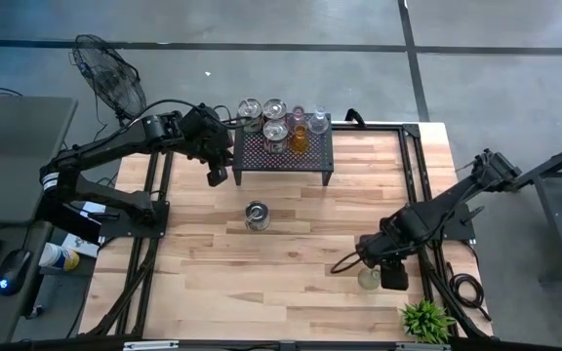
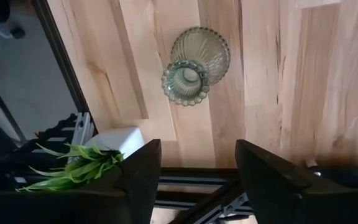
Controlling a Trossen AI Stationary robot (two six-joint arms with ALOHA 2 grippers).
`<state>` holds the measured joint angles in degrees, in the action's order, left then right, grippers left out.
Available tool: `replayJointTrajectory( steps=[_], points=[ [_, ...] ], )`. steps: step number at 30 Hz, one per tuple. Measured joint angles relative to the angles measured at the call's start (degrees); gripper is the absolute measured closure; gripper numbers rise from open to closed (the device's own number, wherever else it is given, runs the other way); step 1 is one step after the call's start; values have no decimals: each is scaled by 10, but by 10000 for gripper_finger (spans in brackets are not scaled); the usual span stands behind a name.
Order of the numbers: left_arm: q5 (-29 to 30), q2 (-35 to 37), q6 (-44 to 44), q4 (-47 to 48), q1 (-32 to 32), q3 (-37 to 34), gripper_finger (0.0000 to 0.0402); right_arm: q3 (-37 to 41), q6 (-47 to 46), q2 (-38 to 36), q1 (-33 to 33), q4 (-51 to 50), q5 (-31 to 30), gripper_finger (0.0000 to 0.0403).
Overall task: Pick & Place candle stick holders
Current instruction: Put the green candle holder on the shelf
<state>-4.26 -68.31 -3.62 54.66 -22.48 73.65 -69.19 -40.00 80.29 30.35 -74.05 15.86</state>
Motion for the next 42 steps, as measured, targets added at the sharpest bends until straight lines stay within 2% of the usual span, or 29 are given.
replayJointTrajectory(
  steps=[6,12,22,33,42],
  points=[
    [-1,0,-11,14,0,0,309,0,1,0,0,25,-1,225],
    [-2,0,-13,15,0,0,309,14,41,0,16,47,-44,224],
    [-2,0,-26,22,0,0,309,87,15,1,39,106,-13,204],
    [-2,0,-37,22,0,0,309,91,61,0,31,129,-95,204],
    [-2,0,-36,22,0,0,309,91,76,7,34,136,-98,204]
  ],
)
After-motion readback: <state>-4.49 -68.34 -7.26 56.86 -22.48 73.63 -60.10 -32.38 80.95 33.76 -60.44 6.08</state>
